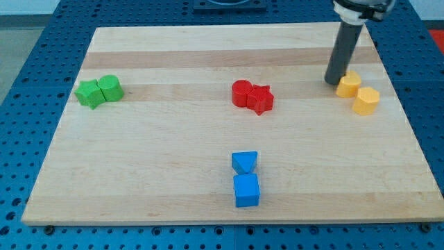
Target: Push the red star to the top center of the board
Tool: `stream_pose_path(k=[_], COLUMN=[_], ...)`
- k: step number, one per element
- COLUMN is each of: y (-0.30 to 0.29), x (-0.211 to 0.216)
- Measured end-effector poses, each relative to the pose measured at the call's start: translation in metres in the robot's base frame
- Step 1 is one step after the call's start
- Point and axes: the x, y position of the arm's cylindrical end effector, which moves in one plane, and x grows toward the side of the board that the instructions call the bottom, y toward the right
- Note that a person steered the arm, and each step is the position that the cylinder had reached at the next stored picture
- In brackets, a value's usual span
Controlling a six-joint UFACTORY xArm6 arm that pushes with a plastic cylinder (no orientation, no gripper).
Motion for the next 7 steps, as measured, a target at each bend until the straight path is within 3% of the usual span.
stream_pose_path(k=[3, 7], y=[-0.032, -0.086], x=[0.008, 0.074])
